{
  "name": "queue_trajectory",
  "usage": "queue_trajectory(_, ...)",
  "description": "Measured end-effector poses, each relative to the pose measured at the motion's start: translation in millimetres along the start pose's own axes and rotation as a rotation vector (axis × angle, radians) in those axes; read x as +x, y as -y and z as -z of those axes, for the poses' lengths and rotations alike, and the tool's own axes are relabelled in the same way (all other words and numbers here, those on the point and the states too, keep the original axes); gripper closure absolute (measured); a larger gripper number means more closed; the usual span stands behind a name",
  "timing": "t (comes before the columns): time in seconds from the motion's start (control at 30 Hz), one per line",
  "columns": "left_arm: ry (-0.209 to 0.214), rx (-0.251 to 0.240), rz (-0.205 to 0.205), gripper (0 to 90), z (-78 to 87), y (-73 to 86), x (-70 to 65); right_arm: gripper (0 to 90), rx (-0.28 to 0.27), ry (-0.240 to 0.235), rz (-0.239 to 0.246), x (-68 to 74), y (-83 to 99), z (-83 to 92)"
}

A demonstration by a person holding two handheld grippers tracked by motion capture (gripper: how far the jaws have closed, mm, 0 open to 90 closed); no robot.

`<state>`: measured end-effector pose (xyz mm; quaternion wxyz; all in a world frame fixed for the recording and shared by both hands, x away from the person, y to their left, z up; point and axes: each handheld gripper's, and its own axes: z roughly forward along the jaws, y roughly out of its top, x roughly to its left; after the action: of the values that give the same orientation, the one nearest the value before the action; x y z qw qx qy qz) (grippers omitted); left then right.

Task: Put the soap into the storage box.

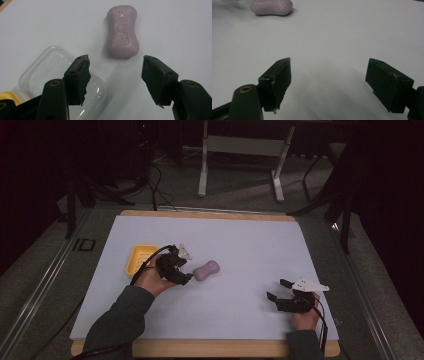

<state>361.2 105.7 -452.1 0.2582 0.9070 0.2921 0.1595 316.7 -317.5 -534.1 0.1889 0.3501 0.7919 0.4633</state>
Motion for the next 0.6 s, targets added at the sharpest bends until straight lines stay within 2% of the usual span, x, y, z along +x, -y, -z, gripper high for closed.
queue_trajectory(0.33,0.016,0.032,0.005,39.7,-7.8,-13.9,9.6,20.0,0.002,0.003,0.0,0.4,-0.1,-0.2)
queue_trajectory(0.6,0.034,0.051,-0.012,37.9,-17.0,-23.4,12.3,19.8,0.005,0.002,0.0,0.5,-0.2,-0.5)
